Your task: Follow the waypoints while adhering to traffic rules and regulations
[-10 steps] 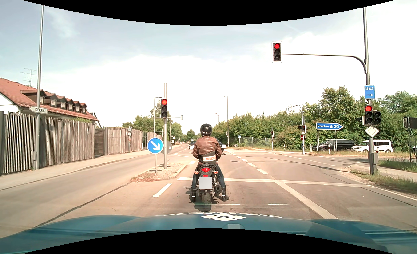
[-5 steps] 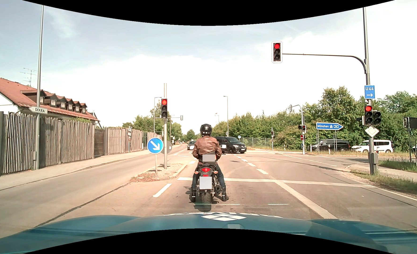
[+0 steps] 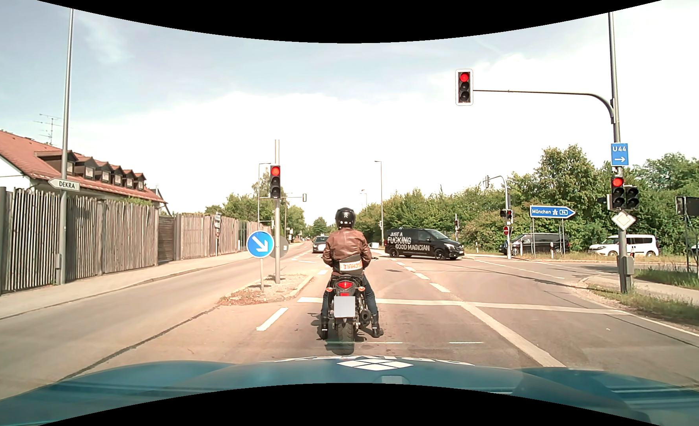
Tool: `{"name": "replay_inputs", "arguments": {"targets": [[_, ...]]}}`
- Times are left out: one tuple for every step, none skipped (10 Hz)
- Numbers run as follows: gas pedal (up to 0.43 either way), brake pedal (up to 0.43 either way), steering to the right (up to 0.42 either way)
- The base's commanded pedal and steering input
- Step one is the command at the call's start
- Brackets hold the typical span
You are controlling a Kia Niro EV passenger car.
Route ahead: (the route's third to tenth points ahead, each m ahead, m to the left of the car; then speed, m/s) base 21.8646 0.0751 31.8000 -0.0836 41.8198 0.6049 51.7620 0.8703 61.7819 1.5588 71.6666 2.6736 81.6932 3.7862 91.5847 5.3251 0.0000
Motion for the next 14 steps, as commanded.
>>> {"name": "replay_inputs", "arguments": {"targets": [[0.0,0.329,-0.009],[0.0,0.329,-0.009],[0.0,0.329,-0.009],[0.0,0.329,-0.009],[0.0,0.329,-0.009],[0.0,0.329,-0.009],[0.0,0.329,-0.009],[0.0,0.329,-0.009],[0.0,0.329,-0.009],[0.0,0.329,-0.009],[0.0,0.329,-0.009],[0.0,0.323,-0.009],[0.0,0.323,-0.009],[0.0,0.323,-0.009]]}}
